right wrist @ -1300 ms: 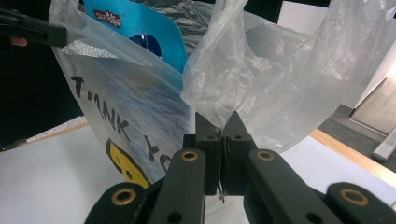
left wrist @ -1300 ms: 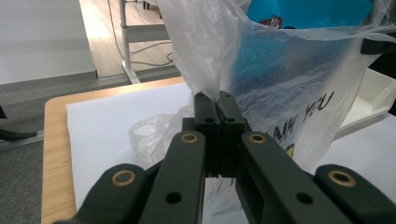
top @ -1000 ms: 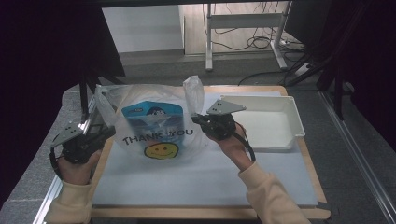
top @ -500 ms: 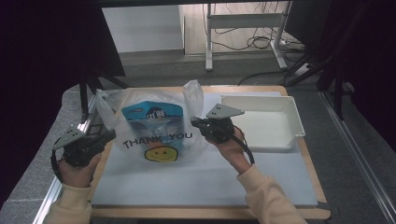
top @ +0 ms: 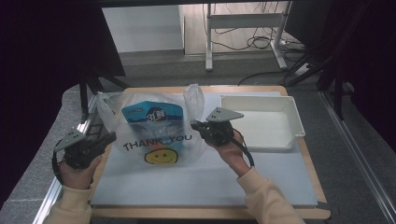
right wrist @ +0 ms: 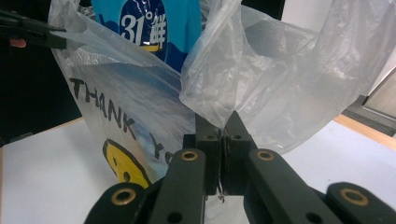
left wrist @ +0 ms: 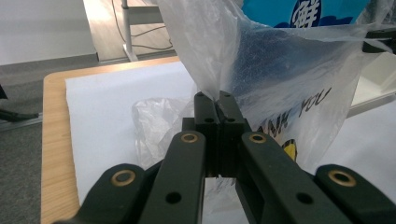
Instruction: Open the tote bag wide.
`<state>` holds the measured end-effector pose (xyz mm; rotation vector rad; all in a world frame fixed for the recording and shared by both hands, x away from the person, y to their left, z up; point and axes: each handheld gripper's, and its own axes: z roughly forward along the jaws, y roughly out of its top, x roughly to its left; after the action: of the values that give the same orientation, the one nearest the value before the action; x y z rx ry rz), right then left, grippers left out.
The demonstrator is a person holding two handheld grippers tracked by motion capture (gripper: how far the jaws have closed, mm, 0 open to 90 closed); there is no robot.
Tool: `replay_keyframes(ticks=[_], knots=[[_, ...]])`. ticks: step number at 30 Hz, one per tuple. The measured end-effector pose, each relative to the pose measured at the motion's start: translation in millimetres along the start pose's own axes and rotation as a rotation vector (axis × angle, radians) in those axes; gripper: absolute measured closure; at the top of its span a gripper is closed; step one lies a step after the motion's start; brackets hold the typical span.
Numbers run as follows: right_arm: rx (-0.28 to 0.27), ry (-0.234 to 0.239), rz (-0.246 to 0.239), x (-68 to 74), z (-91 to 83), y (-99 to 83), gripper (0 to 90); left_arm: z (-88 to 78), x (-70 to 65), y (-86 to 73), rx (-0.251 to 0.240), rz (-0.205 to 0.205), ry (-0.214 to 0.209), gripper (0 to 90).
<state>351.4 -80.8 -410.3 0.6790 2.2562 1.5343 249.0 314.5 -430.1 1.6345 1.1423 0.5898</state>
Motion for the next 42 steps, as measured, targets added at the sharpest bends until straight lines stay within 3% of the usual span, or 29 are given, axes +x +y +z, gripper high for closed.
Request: replay_keyframes(ticks=[13, 42], knots=[[-0.008, 0.022, 0.037, 3.3, 2.2, -16.1, 87.0, 0.5, -0.7, -12.0, 0.030, -0.012, 0.002, 90.0], [0.071, 0.030, 0.063, 3.7, 12.4, -47.3, 86.9, 10.7, -2.0, -37.7, 0.099, -0.038, 0.008, 90.0]])
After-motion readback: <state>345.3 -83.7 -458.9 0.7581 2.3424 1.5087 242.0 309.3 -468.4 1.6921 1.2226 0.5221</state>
